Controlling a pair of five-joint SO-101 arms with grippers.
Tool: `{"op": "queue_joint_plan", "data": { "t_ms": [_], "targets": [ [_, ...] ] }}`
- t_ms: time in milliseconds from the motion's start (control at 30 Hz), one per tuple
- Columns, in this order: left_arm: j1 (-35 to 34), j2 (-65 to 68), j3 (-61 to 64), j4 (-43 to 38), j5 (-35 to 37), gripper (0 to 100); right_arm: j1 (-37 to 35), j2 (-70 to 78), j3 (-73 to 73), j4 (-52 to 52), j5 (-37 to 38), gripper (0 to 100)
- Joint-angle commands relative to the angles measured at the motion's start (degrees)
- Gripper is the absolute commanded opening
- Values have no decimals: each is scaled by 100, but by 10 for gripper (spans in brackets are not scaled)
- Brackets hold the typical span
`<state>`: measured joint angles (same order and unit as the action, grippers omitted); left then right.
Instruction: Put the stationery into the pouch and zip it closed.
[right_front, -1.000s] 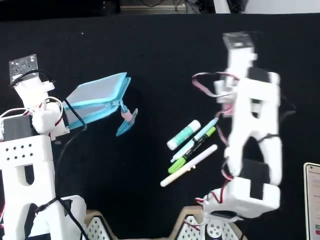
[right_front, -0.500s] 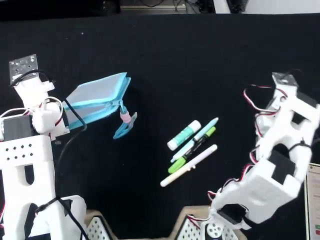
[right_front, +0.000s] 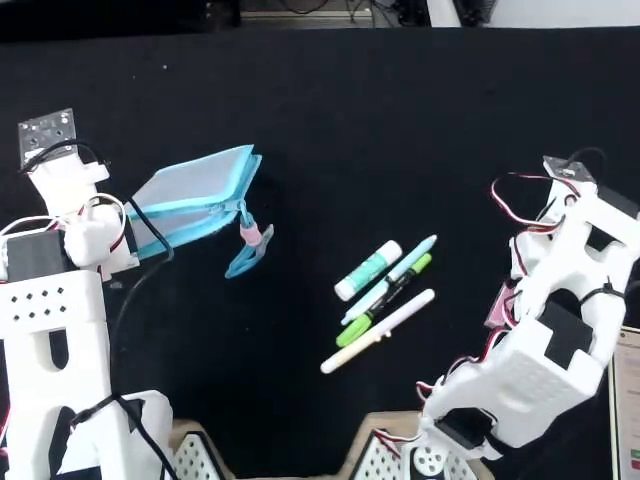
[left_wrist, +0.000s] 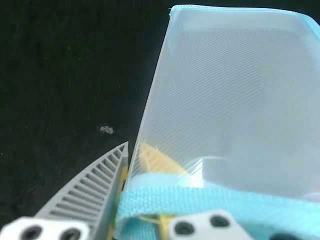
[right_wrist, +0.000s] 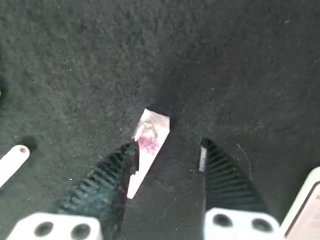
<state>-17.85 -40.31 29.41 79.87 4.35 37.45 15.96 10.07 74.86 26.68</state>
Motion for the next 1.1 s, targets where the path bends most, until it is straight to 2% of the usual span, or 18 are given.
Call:
{"op": "queue_joint_plan", "data": {
  "t_ms": [0,133,267,600,700,767,867,933,1067],
  "targets": [
    [-136,-44,-4,-26,88,30,9,-31,-268,44,62,184],
    [-136,-44,-4,-26,88,30,-343,-31,-171,132,-35,184],
    [-136,-44,-4,-18,88,30,-545,31,-119,114,-527,184],
    [-136,-44,-4,-18,88,30,-193,690,-136,-167,-624,181],
    [-136,-44,-4,-9,88,30,-193,708,-136,-510,-624,111],
    [-136,-44,-4,-9,88,30,-193,620,-136,-738,-624,11],
    [-136,-44,-4,-18,88,30,-246,409,-110,-747,-519,9],
    [-136,-44,-4,-26,88,30,-352,224,-136,-633,18,11],
    [-136,-44,-4,-18,88,30,-378,-154,-136,-774,1785,10]
  ]
}}
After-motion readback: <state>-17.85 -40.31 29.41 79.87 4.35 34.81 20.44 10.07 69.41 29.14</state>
